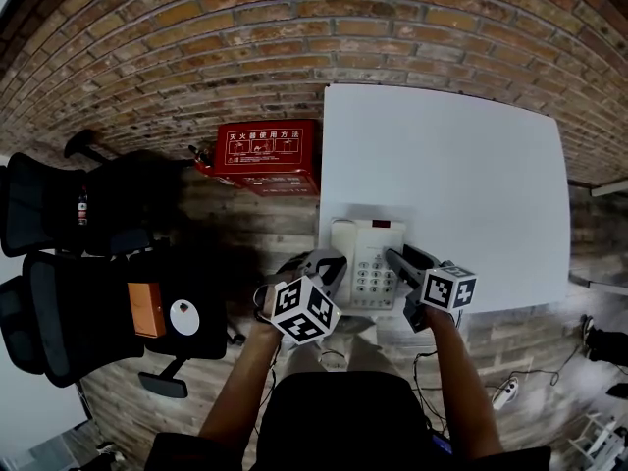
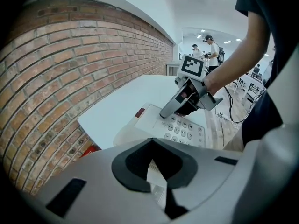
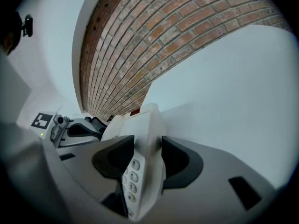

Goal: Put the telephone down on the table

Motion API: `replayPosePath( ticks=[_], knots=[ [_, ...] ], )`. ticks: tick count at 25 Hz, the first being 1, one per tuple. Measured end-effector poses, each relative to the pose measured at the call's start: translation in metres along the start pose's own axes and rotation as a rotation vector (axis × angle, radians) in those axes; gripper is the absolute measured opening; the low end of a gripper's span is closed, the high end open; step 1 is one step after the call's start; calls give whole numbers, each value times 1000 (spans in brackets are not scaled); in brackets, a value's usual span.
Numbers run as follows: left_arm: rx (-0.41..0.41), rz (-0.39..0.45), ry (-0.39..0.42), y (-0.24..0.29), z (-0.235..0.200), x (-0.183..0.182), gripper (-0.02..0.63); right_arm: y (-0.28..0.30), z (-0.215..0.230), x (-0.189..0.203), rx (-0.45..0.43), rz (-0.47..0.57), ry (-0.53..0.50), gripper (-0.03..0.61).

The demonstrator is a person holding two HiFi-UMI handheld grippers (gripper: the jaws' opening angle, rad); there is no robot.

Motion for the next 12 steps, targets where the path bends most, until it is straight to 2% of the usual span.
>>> replayPosePath(
  ticks=[4, 8, 12],
  knots=[
    [15, 51, -47, -7, 0, -4, 8, -11, -6, -6, 42, 23, -45, 124],
    [9, 96, -75, -18, -2, -7, 8, -23, -18, -14, 49, 57, -85, 100],
    [-9, 117, -40, -28, -2, -10, 8, -33, -34, -20, 48, 103, -115, 84]
  ],
)
Point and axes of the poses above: the fingertips, and each gripper's own axes: y forward along the fingers, z to its right, x out of its underside, the point moved 10 cm from there along -y, backward along the fingers, and after that the axes turned 9 degrees about z, right-handed, at the moved point
